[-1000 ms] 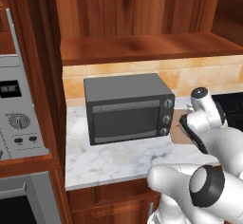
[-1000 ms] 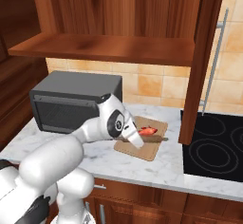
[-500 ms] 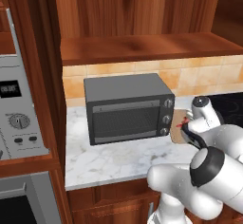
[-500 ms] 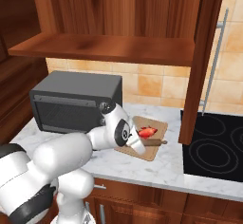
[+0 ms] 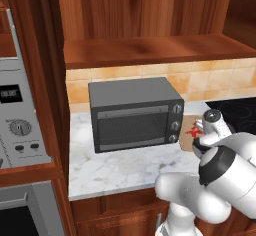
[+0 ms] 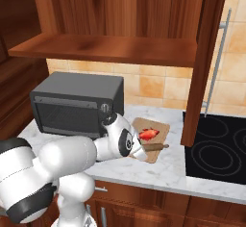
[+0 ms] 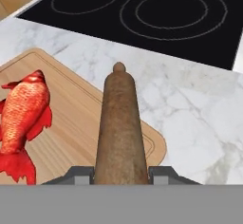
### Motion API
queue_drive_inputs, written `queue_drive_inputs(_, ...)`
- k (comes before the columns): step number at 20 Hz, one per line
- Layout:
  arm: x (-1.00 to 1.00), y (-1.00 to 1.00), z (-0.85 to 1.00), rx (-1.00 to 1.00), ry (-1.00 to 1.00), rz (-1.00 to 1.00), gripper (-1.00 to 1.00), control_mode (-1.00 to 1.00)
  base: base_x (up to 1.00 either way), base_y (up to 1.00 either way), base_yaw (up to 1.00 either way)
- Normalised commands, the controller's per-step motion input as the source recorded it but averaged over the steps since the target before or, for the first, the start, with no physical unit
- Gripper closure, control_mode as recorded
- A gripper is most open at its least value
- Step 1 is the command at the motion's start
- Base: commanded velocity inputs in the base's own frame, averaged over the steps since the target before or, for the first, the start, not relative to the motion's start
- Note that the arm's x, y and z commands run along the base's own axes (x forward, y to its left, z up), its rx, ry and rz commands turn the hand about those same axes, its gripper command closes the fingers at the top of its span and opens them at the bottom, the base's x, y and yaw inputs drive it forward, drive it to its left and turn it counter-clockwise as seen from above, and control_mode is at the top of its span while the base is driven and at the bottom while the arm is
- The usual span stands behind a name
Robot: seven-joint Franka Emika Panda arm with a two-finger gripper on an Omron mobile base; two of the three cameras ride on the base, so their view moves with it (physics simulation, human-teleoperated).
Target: Open the cabinet, retrieve the rolling pin, and place it next to the meat on the cutting board to prepare for tenderizing.
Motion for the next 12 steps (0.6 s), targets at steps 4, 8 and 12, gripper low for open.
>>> queue_drive_inputs(4, 0.11, -0.10, -0.06, 0.01, 0.00, 0.04, 1.00, -1.00, 0.00, 0.00, 0.00)
queue_drive_inputs(8, 0.15, -0.12, -0.04, 0.01, 0.00, 0.06, 1.00, -1.00, 0.00, 0.00, 0.00)
queue_drive_inputs(12, 0.19, -0.09, -0.05, 0.02, 0.00, 0.08, 1.00, -1.00, 0.00, 0.00, 0.00)
